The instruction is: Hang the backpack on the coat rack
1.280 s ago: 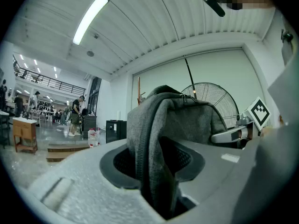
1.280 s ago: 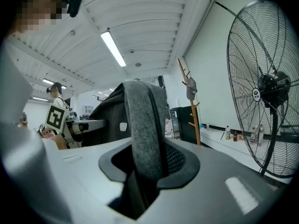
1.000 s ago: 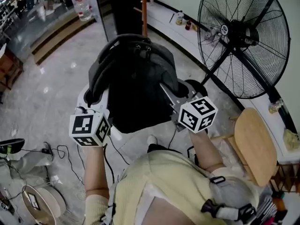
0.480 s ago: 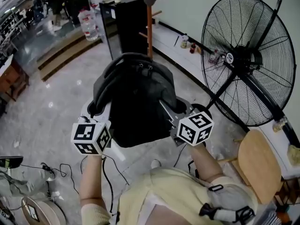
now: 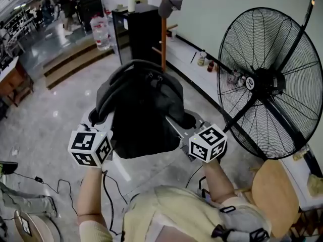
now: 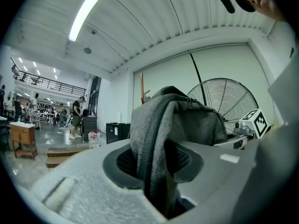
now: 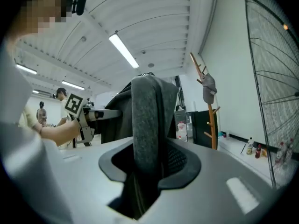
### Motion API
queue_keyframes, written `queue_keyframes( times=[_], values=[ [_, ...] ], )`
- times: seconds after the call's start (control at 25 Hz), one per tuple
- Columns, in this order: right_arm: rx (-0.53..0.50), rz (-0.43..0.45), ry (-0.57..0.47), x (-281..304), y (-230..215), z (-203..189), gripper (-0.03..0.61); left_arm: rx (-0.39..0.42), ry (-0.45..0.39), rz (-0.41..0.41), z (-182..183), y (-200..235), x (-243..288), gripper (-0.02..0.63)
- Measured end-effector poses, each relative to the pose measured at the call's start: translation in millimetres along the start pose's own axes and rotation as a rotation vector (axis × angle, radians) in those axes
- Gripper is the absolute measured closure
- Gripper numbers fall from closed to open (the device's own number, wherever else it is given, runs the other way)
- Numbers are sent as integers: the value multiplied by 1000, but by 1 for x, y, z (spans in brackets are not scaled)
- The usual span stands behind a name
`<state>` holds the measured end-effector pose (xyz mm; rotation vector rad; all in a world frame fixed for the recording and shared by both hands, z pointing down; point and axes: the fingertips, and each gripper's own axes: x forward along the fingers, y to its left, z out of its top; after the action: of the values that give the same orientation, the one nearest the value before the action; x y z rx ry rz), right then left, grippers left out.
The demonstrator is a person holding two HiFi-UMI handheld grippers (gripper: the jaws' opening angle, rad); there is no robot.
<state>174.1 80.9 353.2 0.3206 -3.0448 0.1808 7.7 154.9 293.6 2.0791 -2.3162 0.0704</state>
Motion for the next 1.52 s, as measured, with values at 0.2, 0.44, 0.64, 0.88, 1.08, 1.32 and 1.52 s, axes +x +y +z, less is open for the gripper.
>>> queue_keyframes(
  times=[0.2, 0.44, 0.64, 0.88, 1.08, 1.32, 1.52],
  values=[
    [-100, 44, 11, 8, -8, 4, 451, -16, -22, 10, 2, 4, 11, 506],
    [-78, -6, -22, 17, -22, 7, 456, 1, -5, -9, -2, 11, 29, 506],
    [-7, -101, -36, 34, -44, 1, 460, 38, -6, -43, -10, 22, 60, 506],
    [2, -185, -44, 65, -63, 11, 460, 37, -7, -104, -7, 50, 102, 505],
    [9, -236, -79, 104, -79, 28, 461, 45, -14, -160, 7, 86, 141, 503],
    [-1, -292, -120, 145, -83, 42, 462, 59, -35, -215, 21, 126, 168, 503],
    [-11, -324, -146, 173, -100, 58, 462, 72, -46, -264, 33, 149, 199, 503]
  ],
)
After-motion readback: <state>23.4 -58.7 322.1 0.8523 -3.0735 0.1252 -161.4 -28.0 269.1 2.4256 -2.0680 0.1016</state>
